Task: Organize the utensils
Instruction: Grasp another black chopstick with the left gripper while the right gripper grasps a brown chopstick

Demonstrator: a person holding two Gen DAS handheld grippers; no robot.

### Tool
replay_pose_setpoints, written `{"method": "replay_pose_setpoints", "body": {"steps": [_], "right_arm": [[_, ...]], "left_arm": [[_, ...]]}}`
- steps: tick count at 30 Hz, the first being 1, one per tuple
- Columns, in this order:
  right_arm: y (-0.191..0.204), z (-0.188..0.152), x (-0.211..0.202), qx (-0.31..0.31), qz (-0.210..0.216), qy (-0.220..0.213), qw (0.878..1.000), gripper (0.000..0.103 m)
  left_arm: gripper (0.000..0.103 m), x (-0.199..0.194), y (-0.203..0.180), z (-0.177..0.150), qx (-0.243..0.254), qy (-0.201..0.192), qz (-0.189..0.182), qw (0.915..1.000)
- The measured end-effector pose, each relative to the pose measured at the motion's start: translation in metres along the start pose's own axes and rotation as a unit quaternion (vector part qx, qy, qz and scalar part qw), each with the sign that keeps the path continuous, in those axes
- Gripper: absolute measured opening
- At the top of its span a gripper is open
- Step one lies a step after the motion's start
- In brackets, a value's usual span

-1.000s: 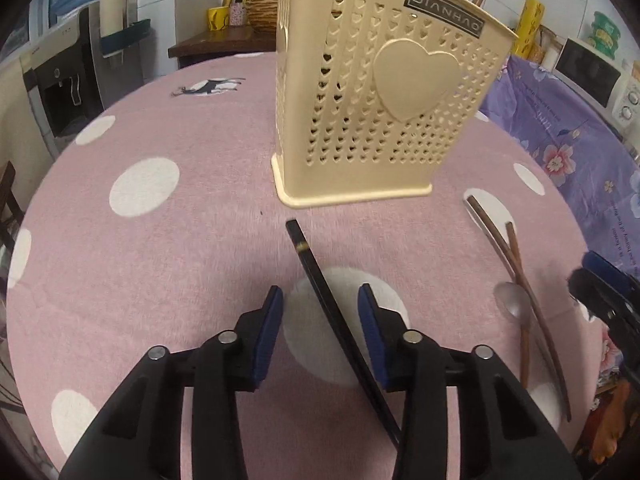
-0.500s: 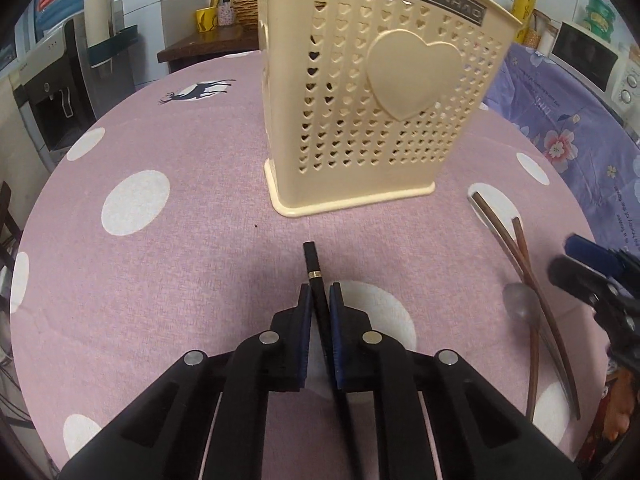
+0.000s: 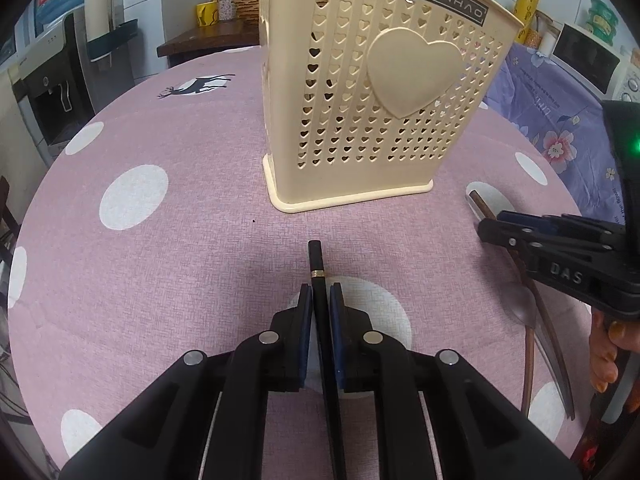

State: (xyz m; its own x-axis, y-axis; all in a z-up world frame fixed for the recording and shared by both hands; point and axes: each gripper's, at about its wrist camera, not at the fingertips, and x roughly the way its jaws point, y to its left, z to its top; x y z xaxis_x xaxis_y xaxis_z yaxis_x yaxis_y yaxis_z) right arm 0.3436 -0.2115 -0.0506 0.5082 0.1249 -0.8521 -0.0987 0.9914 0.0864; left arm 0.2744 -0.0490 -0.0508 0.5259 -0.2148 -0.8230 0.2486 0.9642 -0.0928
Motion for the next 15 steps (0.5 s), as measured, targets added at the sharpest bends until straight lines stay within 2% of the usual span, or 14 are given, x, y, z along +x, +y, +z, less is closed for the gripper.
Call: {"method": "replay_pose_setpoints", "body": {"steps": [4, 11, 15], "right_arm": [[0.002, 0.002, 0.002, -0.007, -0.008, 0.001, 1.0, 0.026], [0.001, 0.0, 0.001, -0.01, -0.015, 0.001, 1.0, 0.017], [0.004, 0.0, 0.001, -0.015, -0.019, 0.001, 1.0, 0.015]], "left_arm": [[0.022, 0.0, -0.004, 0.001, 0.005, 0.001, -0.004, 1.0], [0.022, 0.003, -0.011, 0.001, 0.027, -0.004, 0.013, 0.9995], [0.015, 0.003, -0.01, 0.001, 0.035, -0.005, 0.025, 0.999]]}}
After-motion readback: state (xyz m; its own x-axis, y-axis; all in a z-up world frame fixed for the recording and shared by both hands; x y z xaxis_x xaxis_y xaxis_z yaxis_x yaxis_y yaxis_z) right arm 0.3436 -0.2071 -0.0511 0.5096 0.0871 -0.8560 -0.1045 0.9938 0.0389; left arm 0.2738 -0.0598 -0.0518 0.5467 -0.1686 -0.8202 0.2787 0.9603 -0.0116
